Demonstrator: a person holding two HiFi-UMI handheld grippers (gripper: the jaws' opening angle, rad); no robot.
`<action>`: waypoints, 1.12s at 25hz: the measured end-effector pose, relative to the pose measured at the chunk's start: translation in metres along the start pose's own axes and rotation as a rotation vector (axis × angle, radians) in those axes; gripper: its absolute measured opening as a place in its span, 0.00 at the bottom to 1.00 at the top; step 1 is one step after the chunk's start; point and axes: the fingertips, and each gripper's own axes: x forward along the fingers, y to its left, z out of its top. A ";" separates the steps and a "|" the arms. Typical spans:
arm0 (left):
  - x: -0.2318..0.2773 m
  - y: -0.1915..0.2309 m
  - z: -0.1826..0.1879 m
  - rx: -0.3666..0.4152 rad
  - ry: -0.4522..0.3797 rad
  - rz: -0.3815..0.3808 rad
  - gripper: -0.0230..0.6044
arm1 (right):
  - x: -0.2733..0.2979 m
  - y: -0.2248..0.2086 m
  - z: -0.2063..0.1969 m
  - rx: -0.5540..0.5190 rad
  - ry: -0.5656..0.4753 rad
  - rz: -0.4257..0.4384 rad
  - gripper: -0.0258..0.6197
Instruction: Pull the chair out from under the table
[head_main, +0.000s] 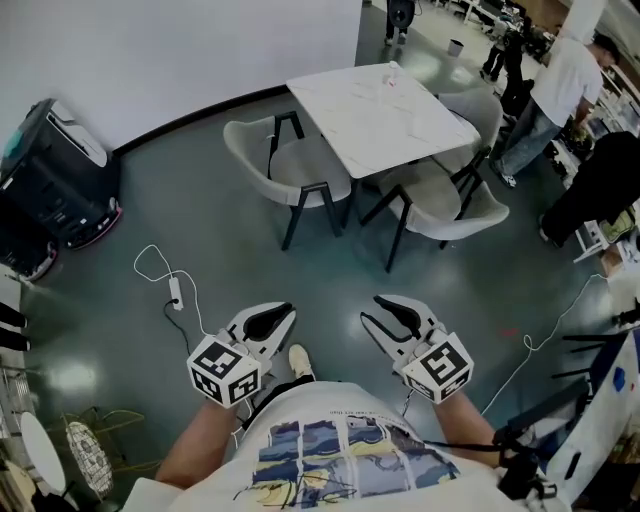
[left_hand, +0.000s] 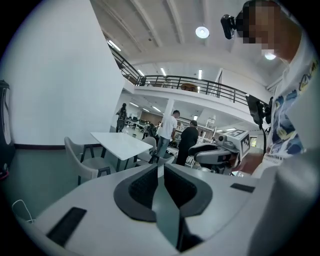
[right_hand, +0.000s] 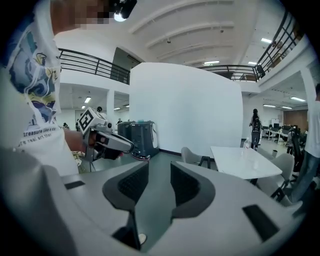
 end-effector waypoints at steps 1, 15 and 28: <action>0.003 0.012 0.007 -0.005 -0.007 -0.014 0.08 | 0.012 -0.008 0.005 -0.002 0.008 -0.005 0.23; 0.054 0.168 0.023 -0.152 0.001 0.033 0.21 | 0.155 -0.105 0.027 0.029 0.031 0.043 0.23; 0.189 0.356 0.089 -0.196 0.097 0.267 0.28 | 0.264 -0.311 0.061 -0.004 0.013 0.098 0.23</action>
